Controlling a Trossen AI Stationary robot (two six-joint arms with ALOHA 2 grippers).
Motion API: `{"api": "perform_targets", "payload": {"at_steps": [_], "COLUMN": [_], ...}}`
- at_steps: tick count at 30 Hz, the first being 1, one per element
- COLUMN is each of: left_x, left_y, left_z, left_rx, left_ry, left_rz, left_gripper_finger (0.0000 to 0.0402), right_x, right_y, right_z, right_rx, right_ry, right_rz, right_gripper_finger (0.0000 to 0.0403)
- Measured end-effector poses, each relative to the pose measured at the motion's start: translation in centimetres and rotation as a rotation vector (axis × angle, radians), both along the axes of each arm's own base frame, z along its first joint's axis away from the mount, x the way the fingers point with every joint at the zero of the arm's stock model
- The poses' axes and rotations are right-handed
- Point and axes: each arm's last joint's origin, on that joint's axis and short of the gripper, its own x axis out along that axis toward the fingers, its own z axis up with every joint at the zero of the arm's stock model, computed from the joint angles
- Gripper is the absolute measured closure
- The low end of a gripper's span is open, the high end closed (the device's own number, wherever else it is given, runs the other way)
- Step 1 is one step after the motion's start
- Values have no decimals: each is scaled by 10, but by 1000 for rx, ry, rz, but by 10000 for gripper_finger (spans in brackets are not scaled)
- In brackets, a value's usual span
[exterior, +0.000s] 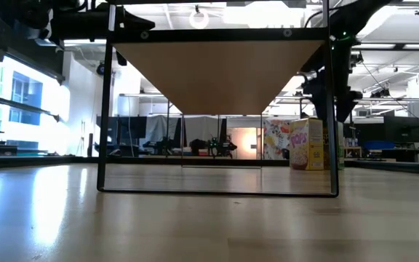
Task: Stack cereal on shelf
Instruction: Put the top green cereal box on the shelf
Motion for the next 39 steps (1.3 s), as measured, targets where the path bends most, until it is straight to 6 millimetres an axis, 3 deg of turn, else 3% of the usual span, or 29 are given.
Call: {"api": "perform_targets", "payload": {"at_steps": [7, 12, 24, 34, 39], "left_x": [0, 0, 0, 0, 0], "left_y": [0, 0, 0, 0, 0], "left_z": [0, 0, 0, 0, 0], "left_rx": [0, 0, 0, -1, 0], "left_ry": [0, -1, -1, -1, -1], "left_rz": [3, 5, 5, 5, 5], "left_gripper_finger": [401, 401, 401, 401, 401], "right_x": [7, 9, 8, 6, 1], "right_y": [-10, -12, -12, -9, -4], "right_z": [-18, -24, -23, -23, -10], "right_rx": [39, 52, 51, 68, 18], "right_ry": [27, 37, 41, 71, 75], "right_rz": [14, 19, 33, 42, 42], "right_gripper_finger": [65, 99, 199, 241, 247]}}
